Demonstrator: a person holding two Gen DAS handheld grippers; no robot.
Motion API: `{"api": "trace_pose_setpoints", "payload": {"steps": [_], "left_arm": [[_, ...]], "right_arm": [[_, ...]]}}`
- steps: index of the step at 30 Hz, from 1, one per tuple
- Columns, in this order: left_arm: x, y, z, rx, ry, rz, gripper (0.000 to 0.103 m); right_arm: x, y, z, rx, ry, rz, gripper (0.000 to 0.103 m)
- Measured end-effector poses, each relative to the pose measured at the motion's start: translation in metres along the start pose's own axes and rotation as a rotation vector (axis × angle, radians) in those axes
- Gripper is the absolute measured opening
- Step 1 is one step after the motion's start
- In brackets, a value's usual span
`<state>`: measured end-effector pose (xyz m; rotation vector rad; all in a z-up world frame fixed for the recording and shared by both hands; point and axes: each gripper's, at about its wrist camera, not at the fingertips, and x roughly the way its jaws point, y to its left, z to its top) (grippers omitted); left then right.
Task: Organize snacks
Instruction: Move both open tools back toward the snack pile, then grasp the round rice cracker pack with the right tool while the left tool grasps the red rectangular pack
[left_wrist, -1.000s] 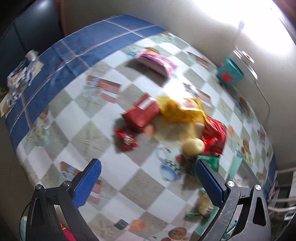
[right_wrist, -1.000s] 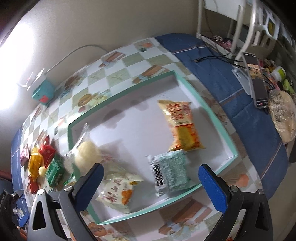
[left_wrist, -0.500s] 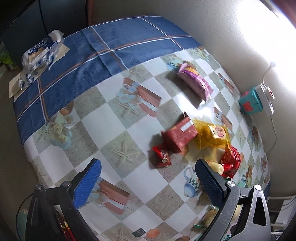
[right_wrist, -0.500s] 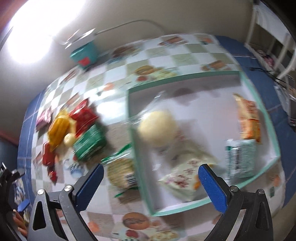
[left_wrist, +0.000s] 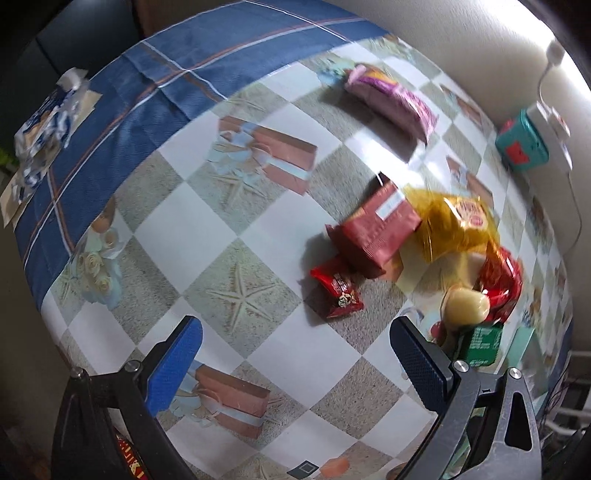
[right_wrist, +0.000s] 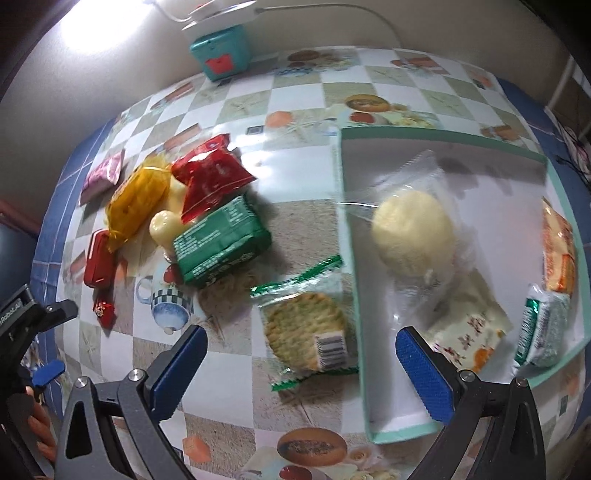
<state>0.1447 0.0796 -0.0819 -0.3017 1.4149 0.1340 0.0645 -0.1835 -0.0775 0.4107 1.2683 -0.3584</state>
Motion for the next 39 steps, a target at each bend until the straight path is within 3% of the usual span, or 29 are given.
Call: {"api": "trace_pose_setpoints", "payload": {"steps": [9, 21, 26, 39], "left_arm": [[0.007, -0.008, 0.003, 0.033, 0.017, 0.007, 0.101], [0.013, -0.011, 0.004, 0.038, 0.028, -0.012, 0.101], [0.011, -0.010, 0.004, 0.032, 0.030, -0.018, 0.101], [0.012, -0.010, 0.004, 0.039, 0.038, -0.029, 0.101]], "right_arm": [[0.003, 0.010, 0.003, -0.056, -0.021, 0.024, 0.091], [-0.005, 0.000, 0.005, -0.035, -0.039, 0.055, 0.074], [-0.011, 0.002, 0.005, -0.037, -0.041, 0.084, 0.070], [0.011, 0.008, 0.002, -0.076, 0.017, 0.015, 0.070]]}}
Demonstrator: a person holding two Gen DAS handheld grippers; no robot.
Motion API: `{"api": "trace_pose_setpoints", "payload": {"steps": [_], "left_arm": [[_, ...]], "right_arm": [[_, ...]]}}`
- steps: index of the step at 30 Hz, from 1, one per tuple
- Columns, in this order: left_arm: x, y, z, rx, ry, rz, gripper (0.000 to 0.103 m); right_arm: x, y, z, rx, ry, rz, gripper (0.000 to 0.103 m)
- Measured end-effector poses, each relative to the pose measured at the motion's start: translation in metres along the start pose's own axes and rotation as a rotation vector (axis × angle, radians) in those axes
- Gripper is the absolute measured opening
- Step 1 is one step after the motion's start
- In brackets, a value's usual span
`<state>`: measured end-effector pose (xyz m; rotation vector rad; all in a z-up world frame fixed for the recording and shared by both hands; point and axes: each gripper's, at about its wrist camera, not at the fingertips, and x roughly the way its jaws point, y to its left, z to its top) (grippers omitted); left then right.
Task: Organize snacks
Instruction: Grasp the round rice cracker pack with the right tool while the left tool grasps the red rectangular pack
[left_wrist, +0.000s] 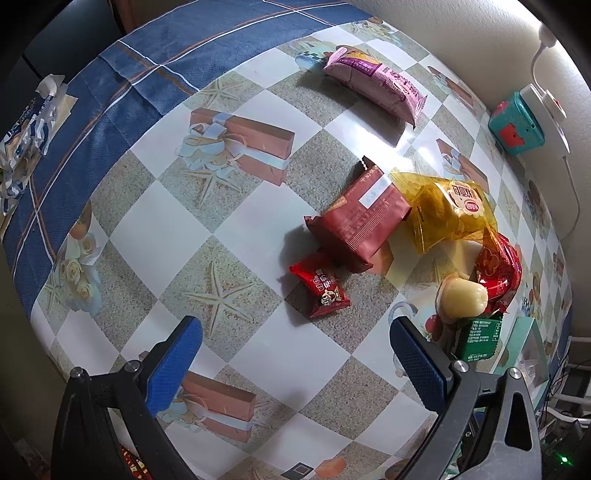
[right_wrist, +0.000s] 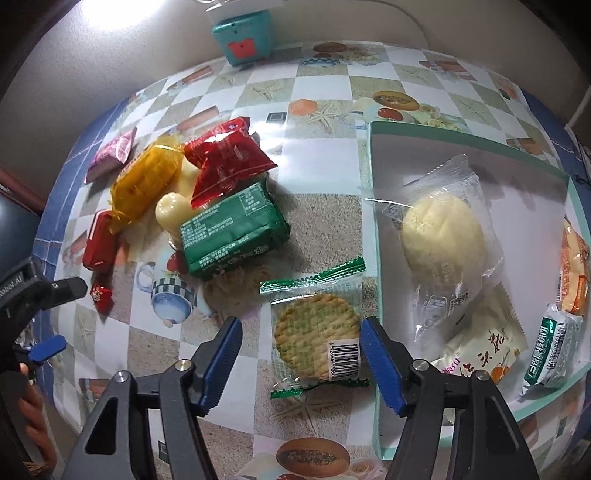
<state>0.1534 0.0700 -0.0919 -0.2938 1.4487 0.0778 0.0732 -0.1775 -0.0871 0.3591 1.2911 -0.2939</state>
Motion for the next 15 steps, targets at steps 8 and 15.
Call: {"api": "trace_pose_setpoints", "payload": {"steps": [8, 15], "left_arm": [[0.000, 0.000, 0.000, -0.001, -0.001, 0.002, 0.101], [0.002, -0.002, -0.001, 0.014, 0.002, 0.003, 0.101]], "right_arm": [[-0.005, 0.008, -0.001, -0.009, -0.005, 0.062, 0.070], [0.006, 0.011, -0.002, -0.036, 0.014, 0.000, 0.069]]}}
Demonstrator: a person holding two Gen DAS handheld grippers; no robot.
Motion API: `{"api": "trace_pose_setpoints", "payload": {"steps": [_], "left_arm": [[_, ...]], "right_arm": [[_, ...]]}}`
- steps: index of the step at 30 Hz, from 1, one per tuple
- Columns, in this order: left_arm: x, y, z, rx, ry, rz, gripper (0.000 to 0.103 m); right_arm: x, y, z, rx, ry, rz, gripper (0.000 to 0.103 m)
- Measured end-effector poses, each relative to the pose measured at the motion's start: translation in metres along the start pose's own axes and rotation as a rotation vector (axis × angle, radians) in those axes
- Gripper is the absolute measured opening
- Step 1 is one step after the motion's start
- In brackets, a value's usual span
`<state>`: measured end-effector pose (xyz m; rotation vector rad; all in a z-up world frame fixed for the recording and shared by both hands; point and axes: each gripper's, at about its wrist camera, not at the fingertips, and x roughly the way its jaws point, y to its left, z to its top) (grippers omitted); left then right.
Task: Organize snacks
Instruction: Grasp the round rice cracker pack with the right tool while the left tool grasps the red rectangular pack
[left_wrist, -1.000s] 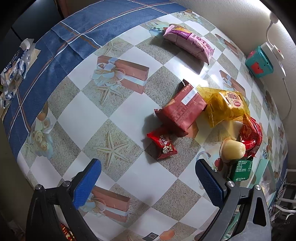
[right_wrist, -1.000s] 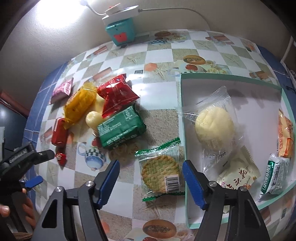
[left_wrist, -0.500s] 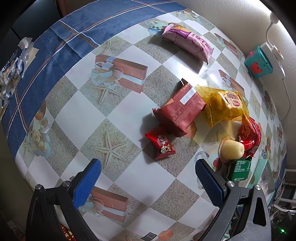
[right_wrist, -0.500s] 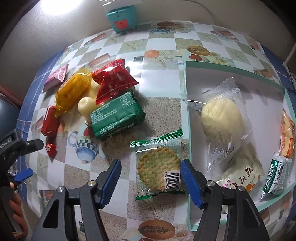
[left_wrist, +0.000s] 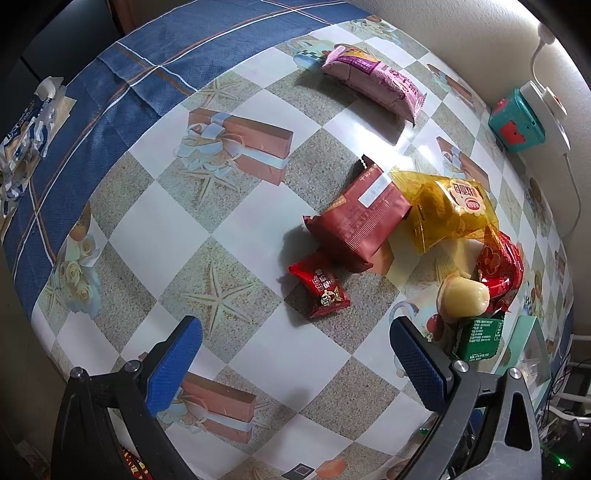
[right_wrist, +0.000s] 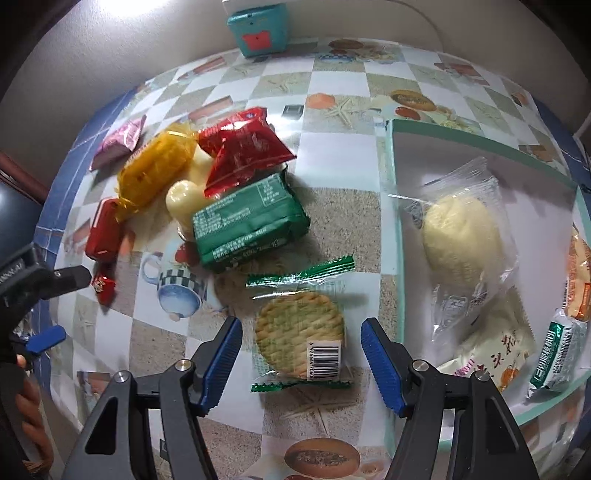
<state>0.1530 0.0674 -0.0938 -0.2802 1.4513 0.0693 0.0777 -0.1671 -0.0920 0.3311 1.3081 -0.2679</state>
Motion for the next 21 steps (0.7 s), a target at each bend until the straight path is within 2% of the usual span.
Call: {"api": "trace_pose_setpoints", "payload": {"steps": [2, 4, 8, 14, 21], "left_arm": [[0.001, -0.001, 0.001, 0.006, 0.000, -0.005, 0.101], [0.001, 0.000, 0.004, 0.007, -0.003, -0.009, 0.101], [-0.001, 0.000, 0.015, 0.030, -0.034, -0.014, 0.101], [0.005, -0.011, 0.029, 0.109, -0.099, 0.063, 0.101], [0.018, -0.038, 0.042, 0.209, -0.132, 0.059, 0.101]], "right_arm": [[0.004, 0.003, 0.000, -0.014, 0.004, -0.019, 0.059], [0.007, 0.003, 0.001, -0.007, 0.008, -0.023, 0.057], [0.007, 0.000, 0.000, 0.005, 0.004, -0.028, 0.056], [0.009, -0.002, 0.000, 0.007, 0.011, -0.021, 0.056], [0.013, -0.004, 0.001, -0.004, 0.014, -0.021, 0.056]]}}
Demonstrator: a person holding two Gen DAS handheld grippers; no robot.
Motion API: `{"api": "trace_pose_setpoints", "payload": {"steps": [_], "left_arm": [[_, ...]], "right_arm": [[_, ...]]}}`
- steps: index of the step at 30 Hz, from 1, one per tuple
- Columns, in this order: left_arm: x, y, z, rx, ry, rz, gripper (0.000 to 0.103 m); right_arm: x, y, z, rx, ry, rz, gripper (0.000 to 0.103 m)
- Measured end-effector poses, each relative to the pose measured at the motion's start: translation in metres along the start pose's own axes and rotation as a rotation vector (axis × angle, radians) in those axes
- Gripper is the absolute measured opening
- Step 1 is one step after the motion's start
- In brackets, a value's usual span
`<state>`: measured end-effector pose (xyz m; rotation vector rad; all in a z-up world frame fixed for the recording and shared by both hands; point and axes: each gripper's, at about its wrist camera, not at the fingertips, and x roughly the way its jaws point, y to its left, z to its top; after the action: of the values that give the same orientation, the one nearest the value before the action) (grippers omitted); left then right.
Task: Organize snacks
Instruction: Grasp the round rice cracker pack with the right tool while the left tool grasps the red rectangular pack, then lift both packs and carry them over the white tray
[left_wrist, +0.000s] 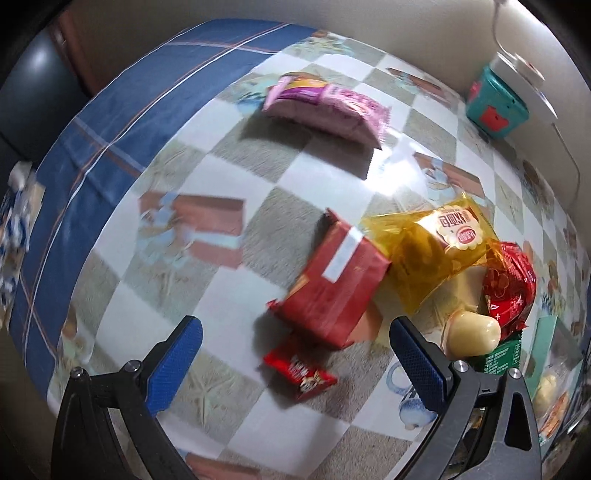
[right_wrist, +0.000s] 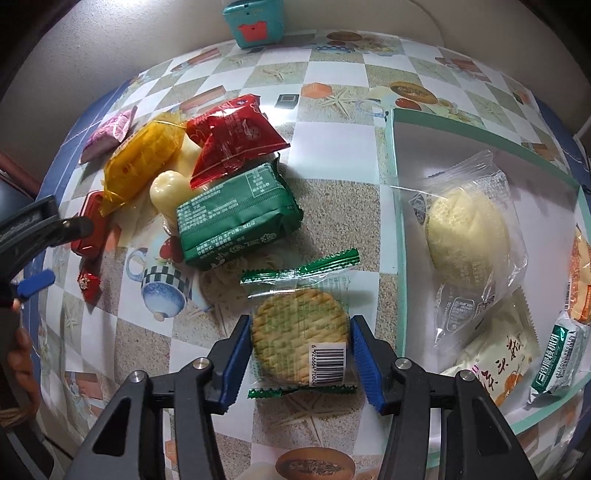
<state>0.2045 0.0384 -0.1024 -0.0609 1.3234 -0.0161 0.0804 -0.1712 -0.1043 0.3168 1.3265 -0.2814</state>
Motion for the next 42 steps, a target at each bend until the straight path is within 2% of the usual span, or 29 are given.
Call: {"api": "trace_pose_setpoints", "payload": {"steps": [8, 9, 10, 14, 15, 16, 18, 22, 27, 37, 42], "left_arm": [[0.013, -0.021, 0.016, 0.070, -0.048, 0.074, 0.099], [0.015, -0.022, 0.018, 0.074, -0.047, 0.081, 0.095], [0.016, -0.023, 0.019, 0.078, -0.048, 0.081, 0.085], [0.021, -0.027, 0.021, 0.095, -0.052, 0.081, 0.076], [0.022, -0.028, 0.021, 0.096, -0.052, 0.068, 0.059], [0.020, -0.030, 0.016, 0.092, -0.051, 0.071, 0.054], [0.018, -0.033, 0.016, 0.087, -0.046, 0.083, 0.052], [0.014, -0.027, 0.016, 0.064, -0.025, 0.060, 0.049], [-0.004, -0.013, 0.018, 0.040, -0.036, 0.044, 0.044], [-0.066, -0.010, 0.018, 0.025, -0.141, 0.025, 0.044], [-0.105, -0.016, 0.019, 0.025, -0.220, -0.029, 0.044]], "right_arm": [[0.001, 0.008, 0.000, -0.021, 0.004, -0.016, 0.056], [0.001, 0.008, 0.000, -0.019, 0.005, -0.013, 0.056], [0.001, 0.007, 0.001, -0.015, 0.006, -0.011, 0.056], [0.001, 0.006, 0.001, -0.015, 0.007, -0.014, 0.056], [0.001, 0.006, 0.000, -0.016, 0.007, -0.014, 0.056], [0.001, 0.006, 0.000, -0.016, 0.008, -0.014, 0.056], [0.000, 0.006, 0.000, -0.016, 0.010, -0.012, 0.055], [-0.001, 0.006, 0.000, -0.015, 0.012, -0.005, 0.053], [-0.010, 0.006, 0.002, -0.016, -0.008, 0.020, 0.053], [-0.044, -0.003, 0.008, 0.027, -0.076, 0.085, 0.053], [-0.065, -0.011, 0.011, 0.065, -0.120, 0.094, 0.053]]}}
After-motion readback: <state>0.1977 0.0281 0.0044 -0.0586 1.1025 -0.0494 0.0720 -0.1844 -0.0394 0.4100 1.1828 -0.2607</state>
